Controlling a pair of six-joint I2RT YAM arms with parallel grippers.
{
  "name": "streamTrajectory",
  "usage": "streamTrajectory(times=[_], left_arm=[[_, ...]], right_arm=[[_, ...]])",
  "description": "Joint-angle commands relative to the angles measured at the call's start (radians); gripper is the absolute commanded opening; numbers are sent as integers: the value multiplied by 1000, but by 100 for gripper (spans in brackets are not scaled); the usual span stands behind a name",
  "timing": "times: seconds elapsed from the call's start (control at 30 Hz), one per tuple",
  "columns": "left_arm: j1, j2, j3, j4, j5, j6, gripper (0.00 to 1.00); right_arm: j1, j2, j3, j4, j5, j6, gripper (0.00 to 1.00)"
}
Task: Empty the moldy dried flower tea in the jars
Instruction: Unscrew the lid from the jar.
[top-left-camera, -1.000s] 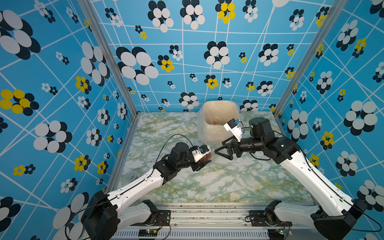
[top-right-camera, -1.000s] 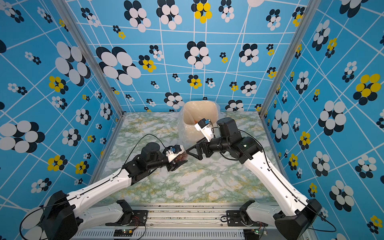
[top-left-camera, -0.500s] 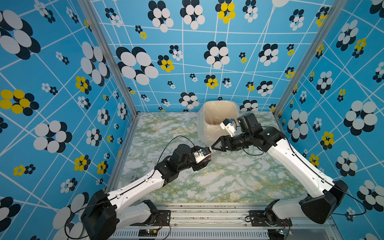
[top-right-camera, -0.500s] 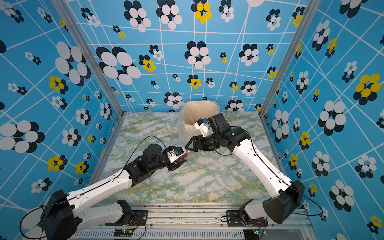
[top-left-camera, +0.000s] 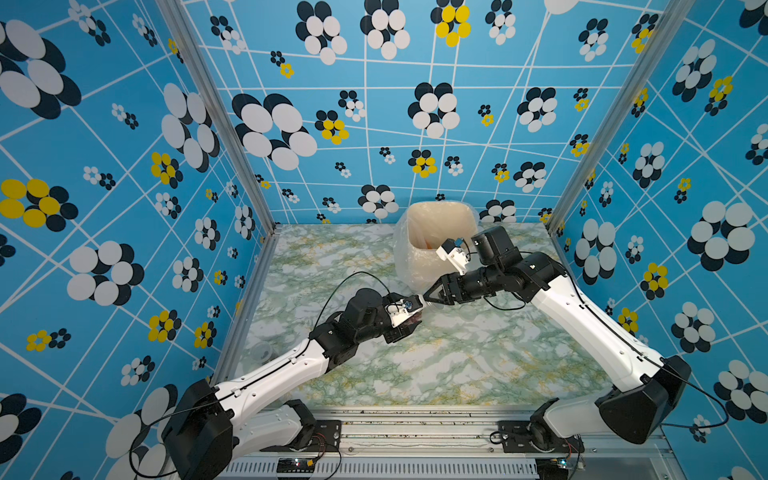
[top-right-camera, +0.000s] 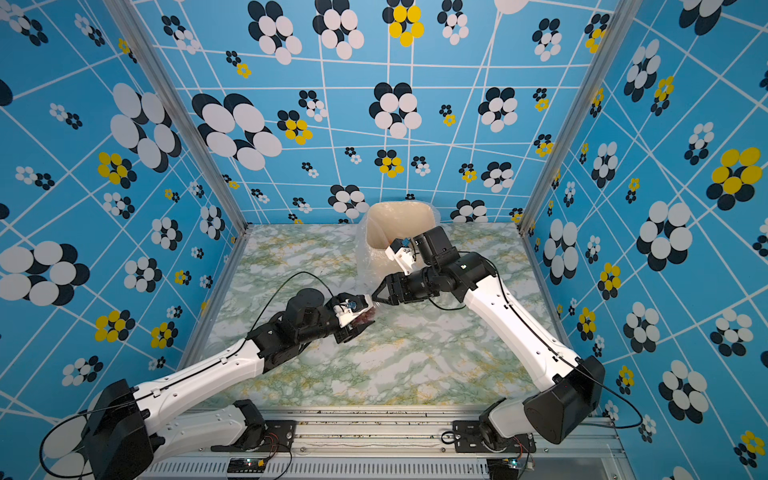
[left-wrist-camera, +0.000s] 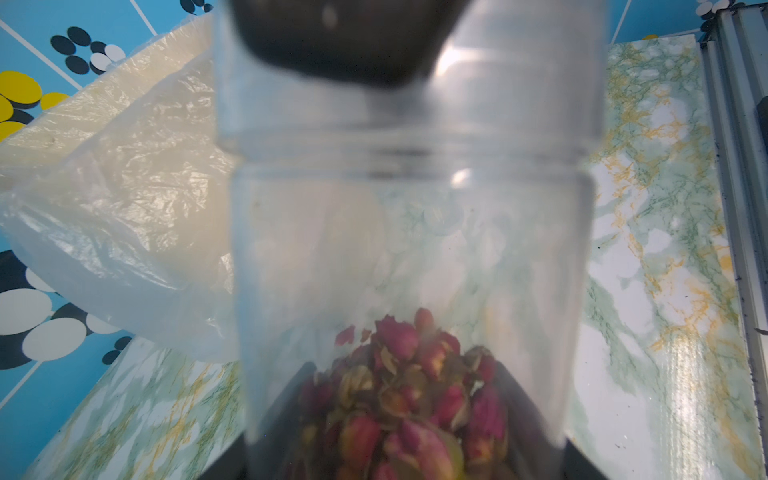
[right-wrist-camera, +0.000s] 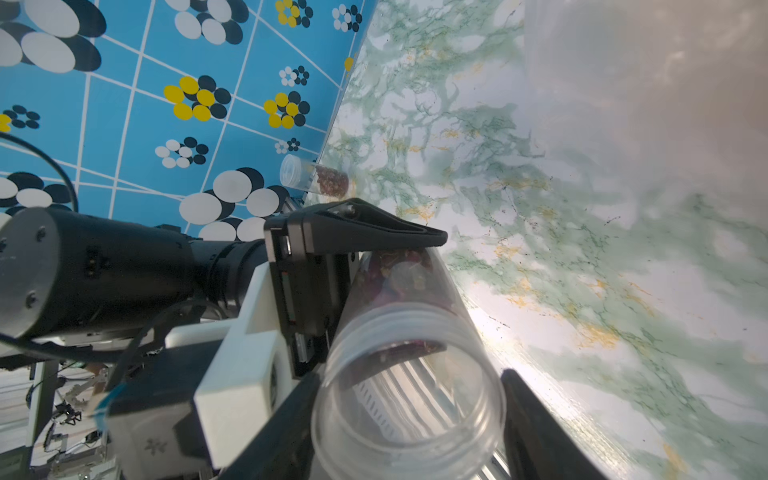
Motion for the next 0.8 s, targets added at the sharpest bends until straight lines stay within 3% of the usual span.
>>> streamTrajectory(times=[0.0,0.17,0.33,0.53,0.77], left_arm=[[5,-16,29,28,245,-53,23],[45,15,51,14,549,-144,23],[72,51,73,16,719,-219,23],[97,62,72,47,794,-269,23],[104,64,68,56,786,-270,23]], right_arm=[[2,0,-24,-27,4,-259,33],[3,-31,-47,-5,-3,-592,17],[3,-80,-111,62,3,-849,11],[3,-86,-115,39,9,-1000,13],[3,-74,-108,30,-9,-1026,20]])
